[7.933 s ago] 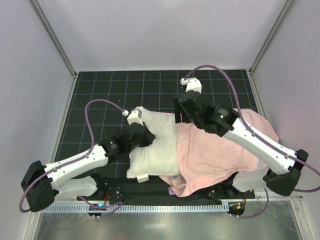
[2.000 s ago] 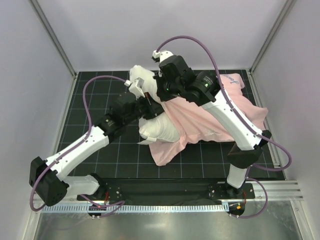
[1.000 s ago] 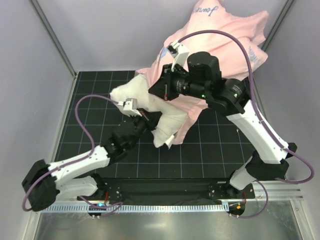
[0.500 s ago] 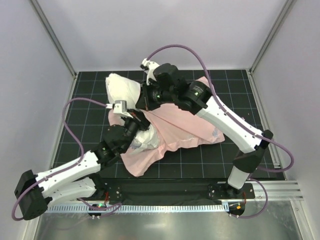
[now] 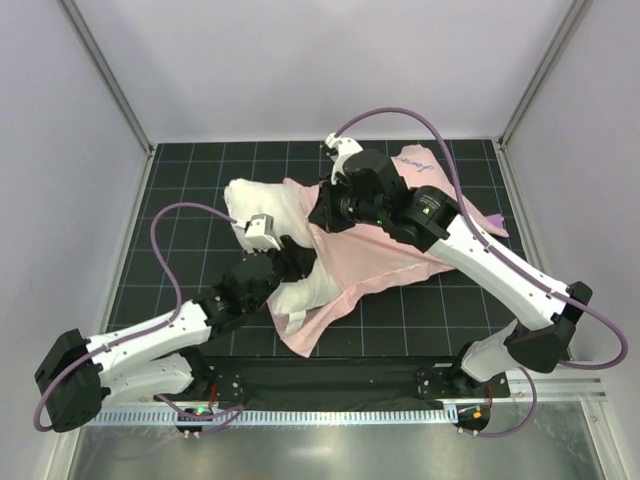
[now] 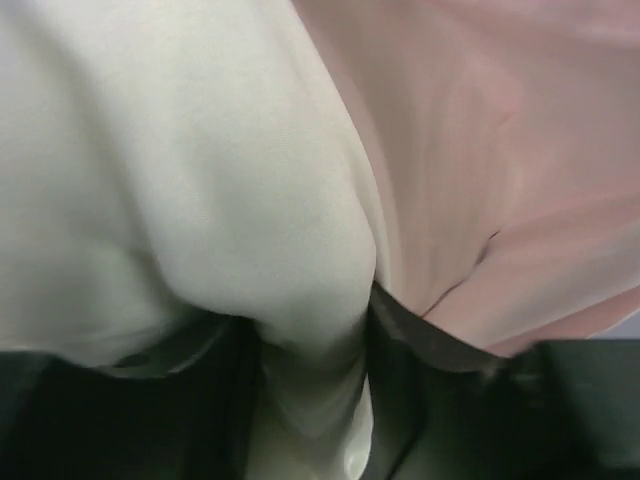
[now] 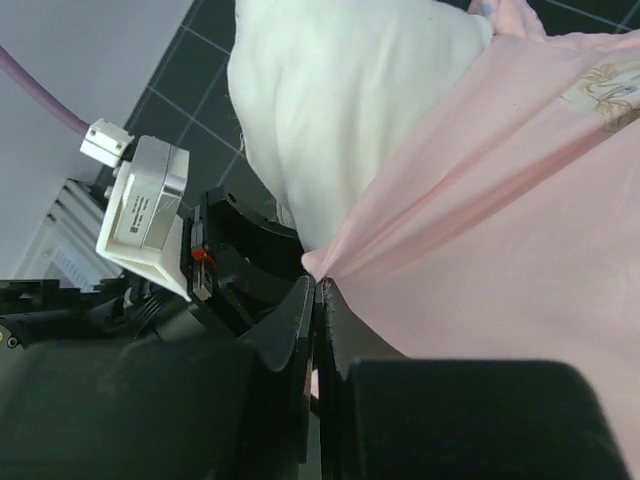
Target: Put the pillow into the pillowcase
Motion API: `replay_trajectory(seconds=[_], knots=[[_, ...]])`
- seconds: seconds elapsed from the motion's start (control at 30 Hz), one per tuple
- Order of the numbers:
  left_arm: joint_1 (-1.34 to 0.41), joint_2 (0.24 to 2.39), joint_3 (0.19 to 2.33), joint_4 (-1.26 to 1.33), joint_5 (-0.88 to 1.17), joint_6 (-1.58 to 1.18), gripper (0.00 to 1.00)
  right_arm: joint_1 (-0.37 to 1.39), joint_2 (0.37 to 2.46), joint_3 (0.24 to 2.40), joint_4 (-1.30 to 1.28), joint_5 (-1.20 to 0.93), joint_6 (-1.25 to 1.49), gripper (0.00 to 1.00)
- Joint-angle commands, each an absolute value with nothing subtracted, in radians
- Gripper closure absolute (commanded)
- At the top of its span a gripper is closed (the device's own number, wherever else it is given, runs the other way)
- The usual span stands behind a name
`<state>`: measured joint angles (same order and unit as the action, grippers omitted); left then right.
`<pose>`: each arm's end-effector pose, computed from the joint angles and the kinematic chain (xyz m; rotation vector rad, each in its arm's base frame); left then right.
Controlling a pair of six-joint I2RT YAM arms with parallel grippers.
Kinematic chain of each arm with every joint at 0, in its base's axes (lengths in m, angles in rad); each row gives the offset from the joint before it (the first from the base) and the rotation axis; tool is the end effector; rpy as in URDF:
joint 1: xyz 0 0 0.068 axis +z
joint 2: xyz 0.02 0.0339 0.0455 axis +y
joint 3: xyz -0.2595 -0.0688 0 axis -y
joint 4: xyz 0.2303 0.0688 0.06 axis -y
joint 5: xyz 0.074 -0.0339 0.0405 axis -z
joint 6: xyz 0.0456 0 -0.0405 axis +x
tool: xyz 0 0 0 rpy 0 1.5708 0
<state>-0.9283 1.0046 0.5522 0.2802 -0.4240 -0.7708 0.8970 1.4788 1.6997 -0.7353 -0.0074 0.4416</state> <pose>0.1516 -0.1713 0.2660 -0.1813 1.8010 -0.8719 0.1943 0.2439 0.4221 -0.4994 2.1342 0.7999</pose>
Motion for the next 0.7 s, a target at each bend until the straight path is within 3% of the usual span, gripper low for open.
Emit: replay_trajectory(seconds=[0.0,0.07,0.17,0.27,0.43,0.63,0.67], knots=[[-0.920,1.042,0.620,0.042,-0.345,-0.841,0.48,0.908,1.427,1.660,-0.667,0.081,0.414,0.91],[-0.908,1.032,0.653,-0.046,-0.295,-0.842,0.31,0.908,1.417,1.638,-0.692,0.145,0.393,0.87],[-0.836,0.980,0.664,-0.178,-0.227,-0.856,0.14,0.908,1.410,1.605,-0.722,0.193,0.382,0.70],[-0.747,0.876,0.655,-0.267,-0.155,-0.870,0.02,0.908,1.381,1.545,-0.684,0.149,0.364,0.54],[-0.669,0.763,0.745,-0.539,-0.273,-0.844,0.00,0.945,1.342,1.410,-0.578,0.052,0.338,0.28],[-0.634,0.695,0.851,-0.791,-0.564,-0.902,0.00,1.020,1.457,1.420,-0.517,0.104,0.325,0.14],[-0.620,0.678,0.848,-0.799,-0.574,-0.919,0.00,1.043,1.506,1.431,-0.500,0.118,0.322,0.08]])
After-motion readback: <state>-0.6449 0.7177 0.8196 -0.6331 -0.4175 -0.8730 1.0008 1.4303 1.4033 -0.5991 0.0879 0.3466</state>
